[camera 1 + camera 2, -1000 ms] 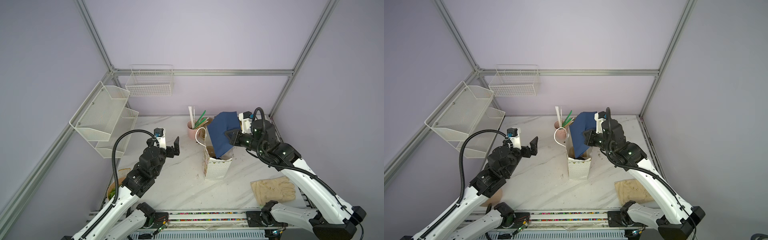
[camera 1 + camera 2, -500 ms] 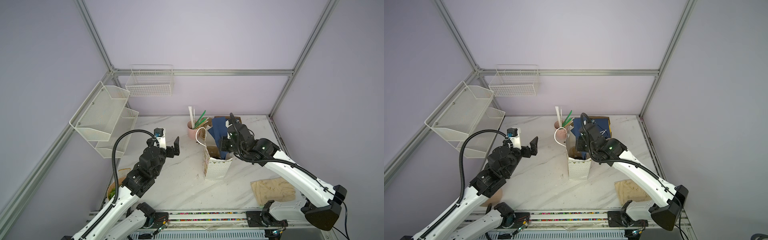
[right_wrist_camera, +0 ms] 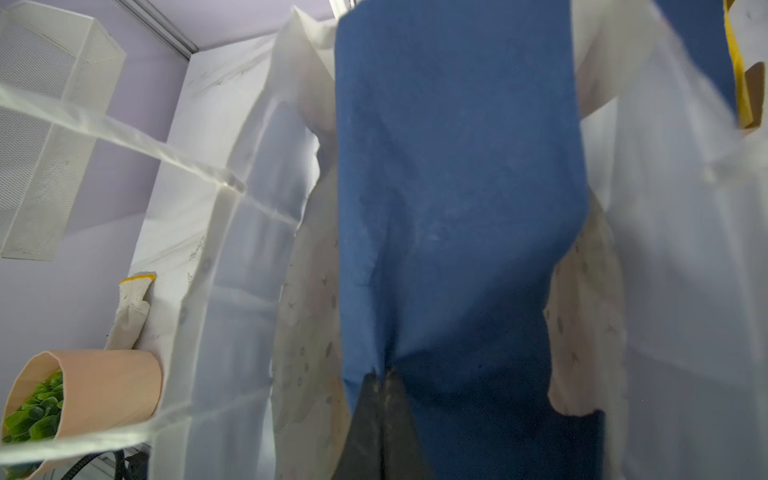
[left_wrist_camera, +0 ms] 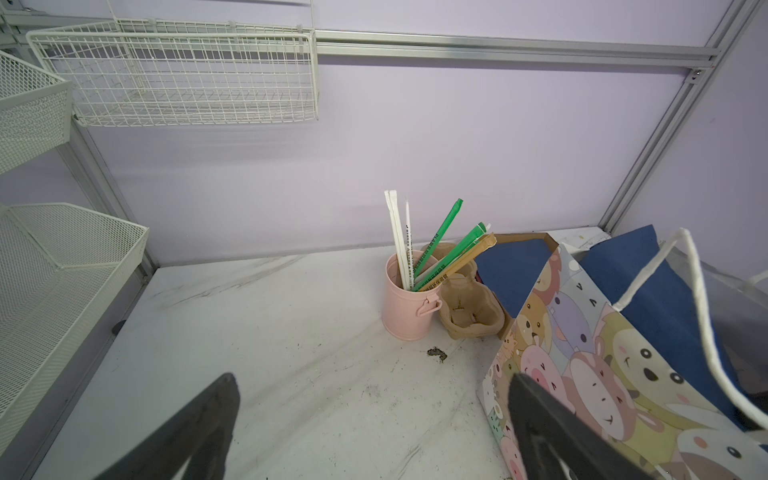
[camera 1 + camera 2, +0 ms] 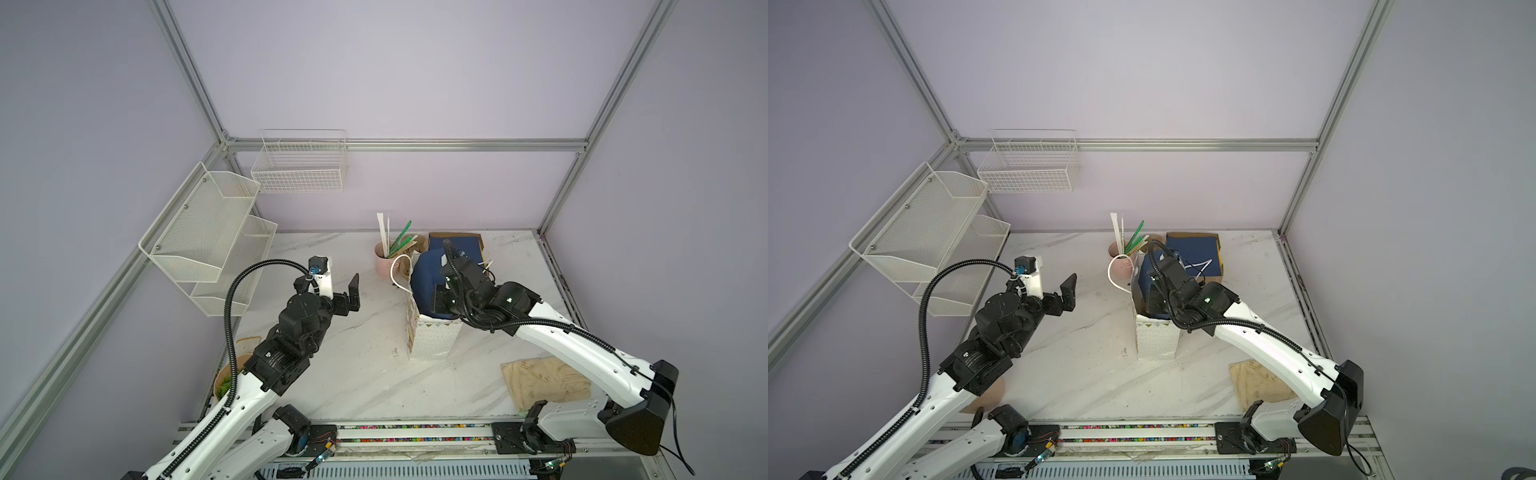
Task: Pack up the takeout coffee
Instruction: 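Lower the blue napkin down into the gift bag with the right gripper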
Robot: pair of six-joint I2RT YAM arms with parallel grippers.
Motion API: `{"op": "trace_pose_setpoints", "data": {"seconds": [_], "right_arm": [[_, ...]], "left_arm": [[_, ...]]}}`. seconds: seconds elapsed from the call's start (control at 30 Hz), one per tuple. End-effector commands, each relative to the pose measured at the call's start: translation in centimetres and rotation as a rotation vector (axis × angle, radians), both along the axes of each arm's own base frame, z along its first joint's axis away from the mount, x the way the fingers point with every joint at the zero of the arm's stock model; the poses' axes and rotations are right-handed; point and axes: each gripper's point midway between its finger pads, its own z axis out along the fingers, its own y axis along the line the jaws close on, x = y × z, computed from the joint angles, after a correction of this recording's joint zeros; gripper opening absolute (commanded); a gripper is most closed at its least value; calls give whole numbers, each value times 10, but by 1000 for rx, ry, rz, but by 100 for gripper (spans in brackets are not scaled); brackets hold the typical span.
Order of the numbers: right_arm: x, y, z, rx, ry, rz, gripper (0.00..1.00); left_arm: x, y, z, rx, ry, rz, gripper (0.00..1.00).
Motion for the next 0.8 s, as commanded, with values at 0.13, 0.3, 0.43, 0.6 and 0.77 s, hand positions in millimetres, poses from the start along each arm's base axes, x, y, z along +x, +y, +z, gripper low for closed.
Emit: {"op": "trace_pose_setpoints", "data": {"seconds": [0.13, 0.3, 0.43, 0.6, 0.77], "right_arm": [[5, 9, -4, -10, 15, -1, 0], [7, 10, 2, -10, 7, 1, 2], [7, 7, 13, -6, -8, -5, 21], [7, 6, 34, 20, -40, -5, 34], [9, 4, 49, 23, -63, -17, 38]], "left_arm": [[-2, 1, -3, -1, -8, 1, 100], [-2, 0, -4, 0, -7, -1, 100], [-2, 0, -3, -2, -9, -1, 100], [-2, -1, -4, 0, -7, -4, 100], [-1, -1, -4, 0, -6, -2, 100]]}}
